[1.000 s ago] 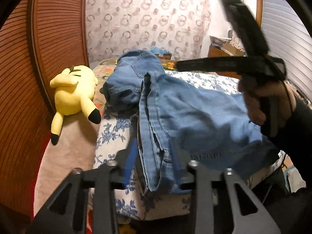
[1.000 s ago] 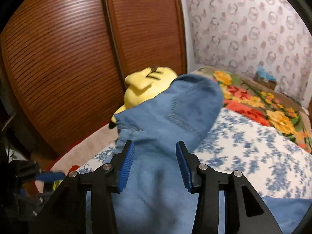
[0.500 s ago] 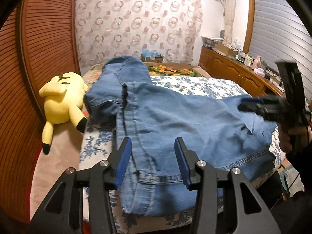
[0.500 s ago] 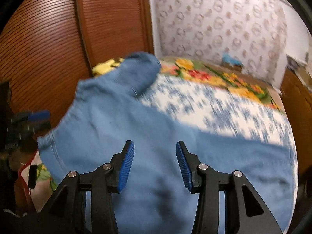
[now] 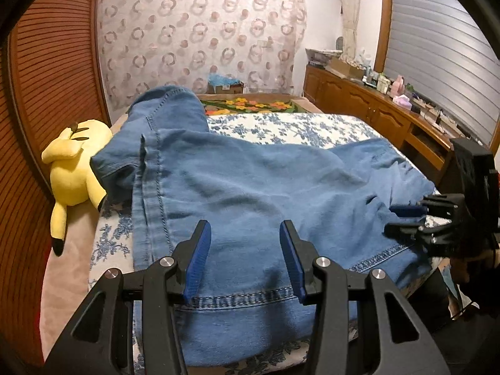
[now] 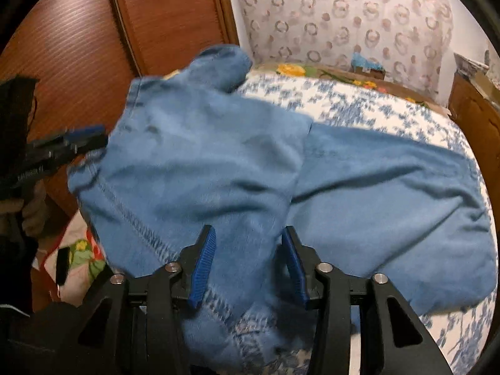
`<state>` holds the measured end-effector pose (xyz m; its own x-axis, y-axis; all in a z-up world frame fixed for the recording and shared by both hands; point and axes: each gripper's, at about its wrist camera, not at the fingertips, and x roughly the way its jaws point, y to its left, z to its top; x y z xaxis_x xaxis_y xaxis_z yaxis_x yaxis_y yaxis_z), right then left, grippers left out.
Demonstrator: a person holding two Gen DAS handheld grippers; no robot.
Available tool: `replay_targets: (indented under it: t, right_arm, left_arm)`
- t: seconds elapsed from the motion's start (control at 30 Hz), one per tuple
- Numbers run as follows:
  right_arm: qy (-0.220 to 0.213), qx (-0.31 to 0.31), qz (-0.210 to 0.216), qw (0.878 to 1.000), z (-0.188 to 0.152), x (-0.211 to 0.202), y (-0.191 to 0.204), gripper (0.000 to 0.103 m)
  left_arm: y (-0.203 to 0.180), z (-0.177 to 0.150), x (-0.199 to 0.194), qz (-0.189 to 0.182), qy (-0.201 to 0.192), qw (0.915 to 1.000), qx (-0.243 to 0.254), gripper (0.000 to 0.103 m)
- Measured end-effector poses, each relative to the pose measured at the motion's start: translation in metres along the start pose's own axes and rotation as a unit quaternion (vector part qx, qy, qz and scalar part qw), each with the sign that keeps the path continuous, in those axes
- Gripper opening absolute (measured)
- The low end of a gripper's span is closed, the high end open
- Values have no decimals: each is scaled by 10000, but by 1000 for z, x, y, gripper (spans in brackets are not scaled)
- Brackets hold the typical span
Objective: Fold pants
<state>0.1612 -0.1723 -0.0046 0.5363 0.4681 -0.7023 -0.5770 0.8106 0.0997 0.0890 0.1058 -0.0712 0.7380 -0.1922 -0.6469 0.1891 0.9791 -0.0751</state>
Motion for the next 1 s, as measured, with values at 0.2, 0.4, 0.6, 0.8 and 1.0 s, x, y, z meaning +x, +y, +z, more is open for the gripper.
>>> replay_targets:
  t: [0.2, 0.4, 0.6, 0.8, 1.0]
  right_arm:
    - [96, -23, 125, 9999, -22, -6, 3, 9]
    - [-94, 91, 172, 9998, -31, -27, -2, 5]
    - [-315, 211, 61, 9993, -22, -30, -16, 21]
    - [-534, 341, -63, 9980, 13, -9, -44, 29]
    - [-173, 737, 105, 9971, 52, 45, -68, 29]
  left_arm:
    - [0, -2, 7, -1, 109, 9999, -19, 47]
    - [-4, -2, 10, -25, 124, 9999, 10, 47]
    - [-13, -1, 16, -103, 160, 9998, 86, 47]
    - [-18, 0, 30, -120, 238, 9996, 112, 47]
    - [-14, -1, 38, -121, 304, 9995, 31, 47]
